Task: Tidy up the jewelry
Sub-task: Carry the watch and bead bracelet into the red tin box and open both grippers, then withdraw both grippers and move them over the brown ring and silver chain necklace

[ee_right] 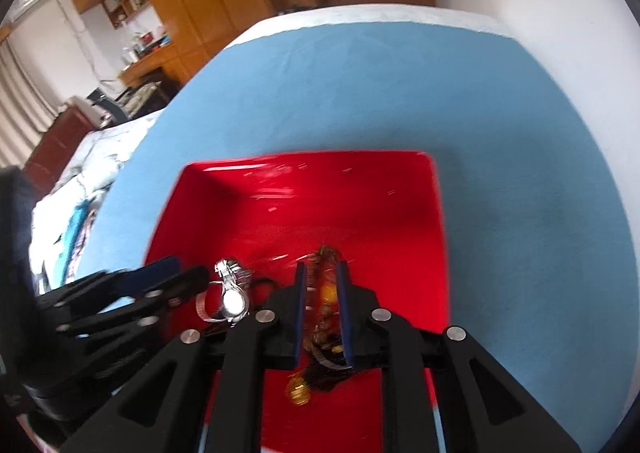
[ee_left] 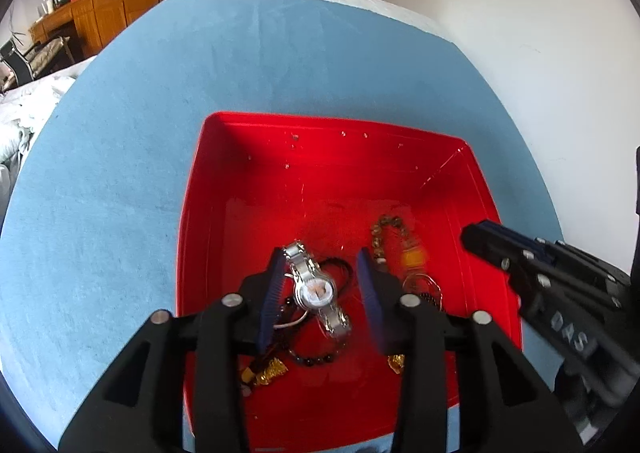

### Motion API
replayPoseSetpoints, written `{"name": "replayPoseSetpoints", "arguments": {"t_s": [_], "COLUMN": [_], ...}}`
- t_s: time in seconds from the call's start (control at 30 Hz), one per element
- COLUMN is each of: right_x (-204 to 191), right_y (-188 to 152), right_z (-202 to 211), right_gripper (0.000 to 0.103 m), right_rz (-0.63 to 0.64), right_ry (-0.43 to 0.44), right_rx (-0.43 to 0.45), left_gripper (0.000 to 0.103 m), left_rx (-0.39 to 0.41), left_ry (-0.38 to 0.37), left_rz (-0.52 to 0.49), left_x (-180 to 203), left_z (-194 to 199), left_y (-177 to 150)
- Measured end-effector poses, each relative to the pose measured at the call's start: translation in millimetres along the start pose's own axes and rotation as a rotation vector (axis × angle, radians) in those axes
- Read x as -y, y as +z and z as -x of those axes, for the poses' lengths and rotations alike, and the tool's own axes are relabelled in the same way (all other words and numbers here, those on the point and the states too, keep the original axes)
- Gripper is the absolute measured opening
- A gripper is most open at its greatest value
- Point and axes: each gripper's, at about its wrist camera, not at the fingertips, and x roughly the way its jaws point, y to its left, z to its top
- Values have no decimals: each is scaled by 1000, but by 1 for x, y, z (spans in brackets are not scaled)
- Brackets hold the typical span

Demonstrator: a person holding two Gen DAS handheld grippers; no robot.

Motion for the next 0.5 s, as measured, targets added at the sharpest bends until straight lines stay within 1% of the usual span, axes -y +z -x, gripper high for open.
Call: {"name": "replayPoseSetpoints", "arguments": {"t_s": [0.03,0.13,0.27,0.33,0.5], "right_x": [4,9,11,10,5], "right_y": [-1,-9,-26,-35,-68], "right_z": [2,9,28,36,58], "right_gripper": [16,16,16,16,16], "right_rz": [-6,-14,-5,-1,23], "right_ry": [-6,7,31,49,80], "right_rx": [3,10,19,14,1], "left_gripper": [46,47,51,55,57], "left_rx": [3,33,49,60,71], "left_ry": [-5,-4,-24,-13,25], "left_rz": [-4,-26,-39,-51,-49], "left_x": [1,3,2,4,-2], "left_z": [1,16,35,46,76], "left_y": [0,-6,-20,-30,-66]}}
